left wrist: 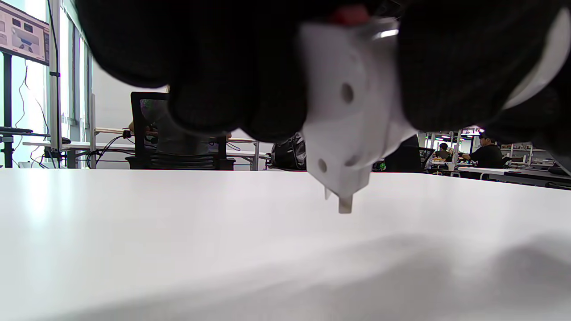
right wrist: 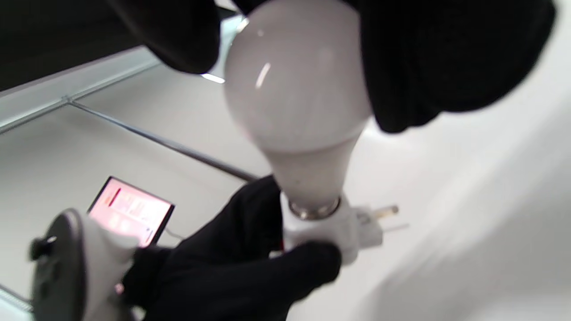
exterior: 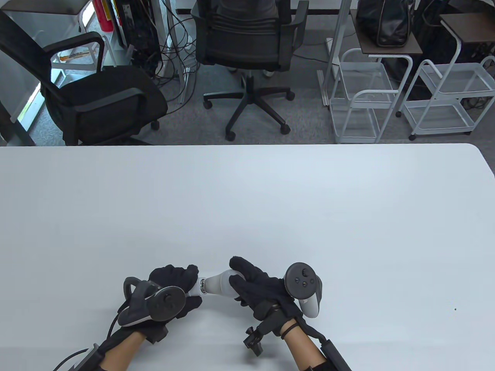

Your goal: Screw light bulb into light bulb socket (Screw with right hand)

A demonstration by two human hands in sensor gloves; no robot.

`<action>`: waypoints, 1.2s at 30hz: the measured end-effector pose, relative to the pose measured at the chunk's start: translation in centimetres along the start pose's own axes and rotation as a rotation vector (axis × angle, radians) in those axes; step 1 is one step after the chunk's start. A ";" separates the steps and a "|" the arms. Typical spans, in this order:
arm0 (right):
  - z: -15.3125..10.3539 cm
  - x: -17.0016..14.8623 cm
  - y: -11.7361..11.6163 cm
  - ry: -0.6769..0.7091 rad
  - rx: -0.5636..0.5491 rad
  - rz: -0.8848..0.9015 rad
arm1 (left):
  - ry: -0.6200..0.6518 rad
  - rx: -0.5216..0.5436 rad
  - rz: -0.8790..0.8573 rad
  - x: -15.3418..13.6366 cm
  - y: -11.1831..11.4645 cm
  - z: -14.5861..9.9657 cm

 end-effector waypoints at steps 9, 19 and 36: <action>-0.2 -0.1 0.6 -0.023 -0.053 -0.045 | 0.016 0.001 0.005 0.2 0.0 0.0; -0.1 -0.4 0.6 -0.026 -0.064 -0.016 | 0.017 0.011 0.015 0.1 -0.2 0.0; -0.1 -0.4 0.4 -0.006 -0.032 0.037 | 0.022 0.022 0.030 0.3 -0.4 0.0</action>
Point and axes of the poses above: the tracker on the back of each hand, its own x axis roughly to the thumb side, its own z axis roughly from the wrist to the fingertips, y = z × x, the point moved 5 cm from there along z, roughly from the wrist to the fingertips, and after that the axes turned 15 degrees about x, right-handed, at the moved point
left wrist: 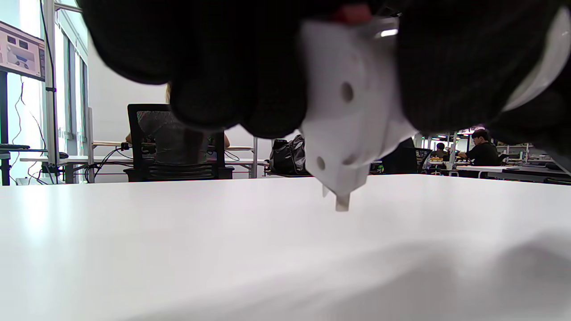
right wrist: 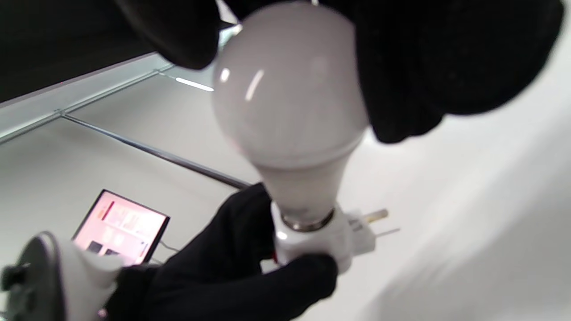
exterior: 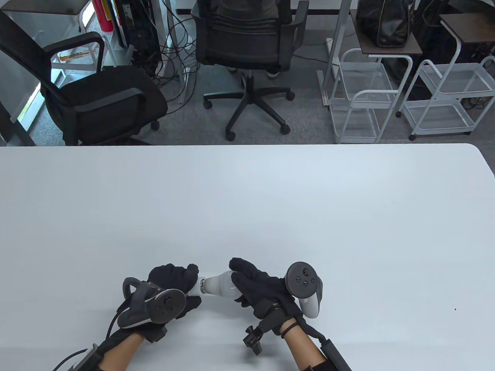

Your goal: Screw light bulb into light bulb socket (Screw with right hand)

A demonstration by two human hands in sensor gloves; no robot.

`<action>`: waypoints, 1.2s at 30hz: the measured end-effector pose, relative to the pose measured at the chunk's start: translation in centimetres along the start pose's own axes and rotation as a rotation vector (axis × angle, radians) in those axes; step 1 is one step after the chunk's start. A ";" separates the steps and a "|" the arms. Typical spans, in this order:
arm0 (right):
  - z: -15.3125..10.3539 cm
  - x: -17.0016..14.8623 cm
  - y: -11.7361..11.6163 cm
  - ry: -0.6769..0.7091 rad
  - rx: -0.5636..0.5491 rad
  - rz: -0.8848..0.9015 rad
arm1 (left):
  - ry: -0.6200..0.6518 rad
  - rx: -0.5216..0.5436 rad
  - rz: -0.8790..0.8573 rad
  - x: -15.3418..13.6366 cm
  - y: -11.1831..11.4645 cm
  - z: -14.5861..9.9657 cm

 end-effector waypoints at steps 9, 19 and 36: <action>-0.1 -0.1 0.3 -0.022 -0.031 -0.022 | 0.006 0.009 -0.005 0.1 -0.1 0.0; -0.2 -0.2 0.4 -0.026 -0.052 0.005 | 0.006 0.020 0.004 0.2 -0.4 0.0; -0.2 -0.1 0.2 -0.021 -0.015 0.027 | 0.015 0.017 0.030 0.5 -0.3 0.1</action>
Point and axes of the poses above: the tracker on the back of each hand, its own x axis roughly to the thumb side, its own z axis roughly from the wrist to the fingertips, y = z × x, the point moved 5 cm from there along z, roughly from the wrist to the fingertips, and after that the axes turned 15 degrees about x, right-handed, at the moved point
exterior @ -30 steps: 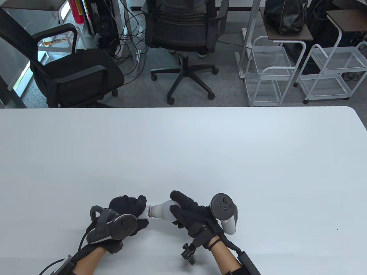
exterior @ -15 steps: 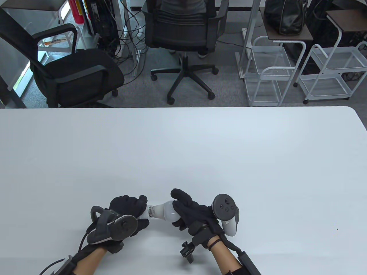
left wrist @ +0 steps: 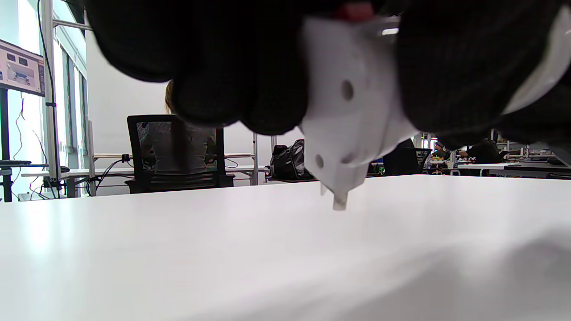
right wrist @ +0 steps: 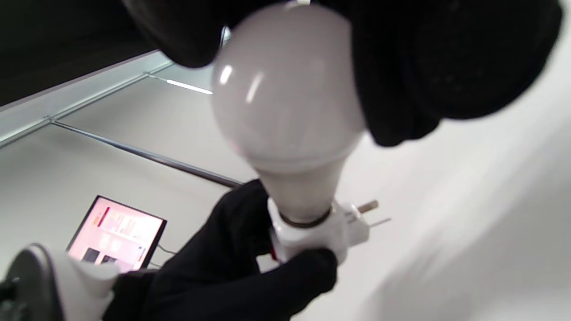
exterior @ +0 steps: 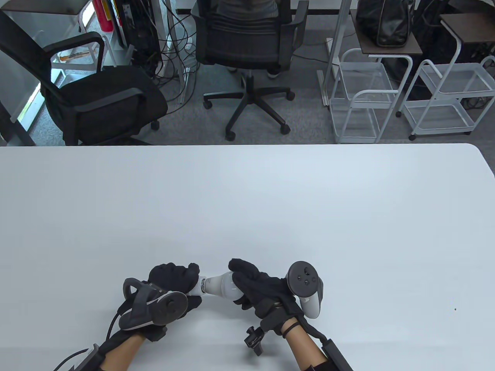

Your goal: Screw light bulb into light bulb socket (Screw with right hand)

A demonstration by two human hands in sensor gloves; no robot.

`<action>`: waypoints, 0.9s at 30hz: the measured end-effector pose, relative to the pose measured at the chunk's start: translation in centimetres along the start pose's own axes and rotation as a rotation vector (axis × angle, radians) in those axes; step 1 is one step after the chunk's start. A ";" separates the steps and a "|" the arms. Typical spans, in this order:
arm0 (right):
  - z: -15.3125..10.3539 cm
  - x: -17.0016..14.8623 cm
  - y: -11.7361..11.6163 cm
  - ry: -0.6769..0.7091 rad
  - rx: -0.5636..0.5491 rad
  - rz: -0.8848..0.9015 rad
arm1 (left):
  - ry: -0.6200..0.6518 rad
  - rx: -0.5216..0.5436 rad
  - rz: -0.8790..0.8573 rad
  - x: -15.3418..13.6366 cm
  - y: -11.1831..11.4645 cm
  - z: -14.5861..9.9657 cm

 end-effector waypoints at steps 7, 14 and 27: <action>0.1 -0.5 -0.1 -0.026 -0.002 0.027 | 0.002 0.009 0.005 -0.2 -0.2 -0.1; 0.0 -0.5 0.2 -0.004 -0.025 0.061 | 0.006 0.009 0.011 -0.2 -0.1 -0.1; 0.2 -0.7 0.0 -0.003 0.006 0.093 | 0.000 0.019 0.013 -0.3 0.0 -0.2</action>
Point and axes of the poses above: the tracker on the back of each hand, its own x axis roughly to the thumb side, its own z axis roughly from the wrist to the fingertips, y = z × x, the point moved 5 cm from there along z, roughly from the wrist to the fingertips, and after that the axes turned 15 degrees about x, right-handed, at the moved point
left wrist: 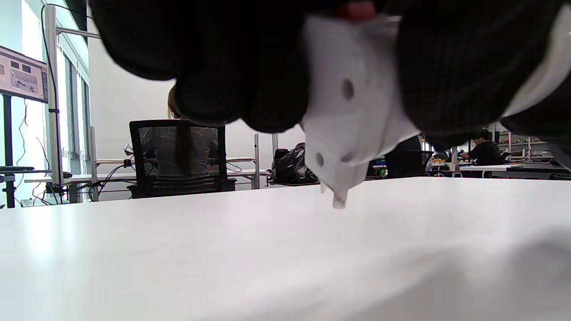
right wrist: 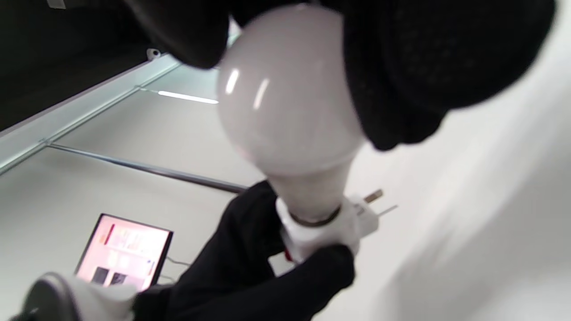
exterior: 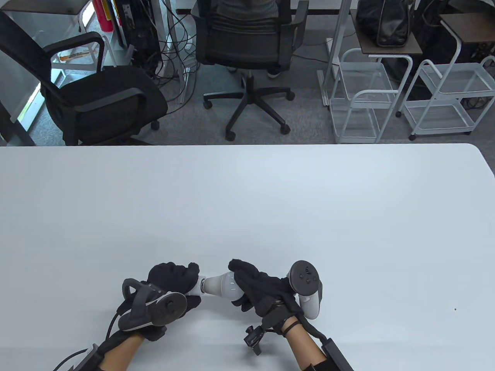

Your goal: Screw light bulb into light bulb socket (Screw with right hand)

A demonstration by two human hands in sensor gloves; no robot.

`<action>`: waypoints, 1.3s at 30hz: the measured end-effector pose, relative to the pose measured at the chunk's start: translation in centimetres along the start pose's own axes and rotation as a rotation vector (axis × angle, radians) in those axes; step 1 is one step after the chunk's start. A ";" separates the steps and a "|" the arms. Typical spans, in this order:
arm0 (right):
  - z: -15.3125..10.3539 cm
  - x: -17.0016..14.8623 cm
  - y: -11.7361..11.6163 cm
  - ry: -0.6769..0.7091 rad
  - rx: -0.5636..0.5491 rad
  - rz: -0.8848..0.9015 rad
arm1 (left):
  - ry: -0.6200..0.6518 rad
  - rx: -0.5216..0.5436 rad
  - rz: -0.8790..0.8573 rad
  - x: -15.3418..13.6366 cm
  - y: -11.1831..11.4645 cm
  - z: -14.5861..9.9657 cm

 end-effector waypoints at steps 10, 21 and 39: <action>-0.1 -0.3 0.1 -0.014 -0.014 0.004 | 0.006 0.010 -0.001 0.2 -0.2 0.0; -0.1 0.0 0.2 -0.012 -0.007 -0.026 | 0.007 0.004 -0.026 0.2 0.0 0.0; 0.3 0.2 -0.8 -0.015 0.081 -0.032 | -0.007 0.036 -0.006 0.1 -0.3 -0.1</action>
Point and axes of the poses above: the tracker on the back of each hand, its own x axis roughly to the thumb side, its own z axis roughly from the wrist to the fingertips, y = z × x, the point moved 5 cm from there along z, roughly from the wrist to the fingertips, and after that the axes turned 15 degrees about x, right-handed, at the moved point
